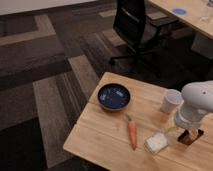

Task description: Knock the eraser over

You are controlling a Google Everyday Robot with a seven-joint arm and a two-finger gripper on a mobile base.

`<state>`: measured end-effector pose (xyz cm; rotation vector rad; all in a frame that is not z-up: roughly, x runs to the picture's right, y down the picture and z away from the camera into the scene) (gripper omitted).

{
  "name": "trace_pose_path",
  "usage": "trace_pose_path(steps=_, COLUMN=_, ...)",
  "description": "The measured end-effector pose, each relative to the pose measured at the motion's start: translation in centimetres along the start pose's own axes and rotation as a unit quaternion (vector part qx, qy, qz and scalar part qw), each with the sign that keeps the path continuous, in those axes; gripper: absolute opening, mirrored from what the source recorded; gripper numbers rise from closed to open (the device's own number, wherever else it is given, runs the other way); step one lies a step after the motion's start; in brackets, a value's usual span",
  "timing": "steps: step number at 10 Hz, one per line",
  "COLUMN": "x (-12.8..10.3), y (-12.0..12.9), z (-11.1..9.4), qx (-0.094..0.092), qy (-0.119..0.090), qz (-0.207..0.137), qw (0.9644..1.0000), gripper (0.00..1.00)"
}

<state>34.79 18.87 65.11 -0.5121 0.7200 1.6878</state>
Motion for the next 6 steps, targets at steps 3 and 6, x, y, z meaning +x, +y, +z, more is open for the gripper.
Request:
trace_pose_path(steps=3, x=-0.7, y=-0.4, z=-0.3, qx=0.002, qy=-0.006, qz=-0.007, qw=1.0, gripper=0.65)
trace_pose_path(steps=6, x=-0.3, y=0.7, z=-0.4, qx=0.007, qy=0.003, qz=-0.012, qw=0.9999, gripper=0.65)
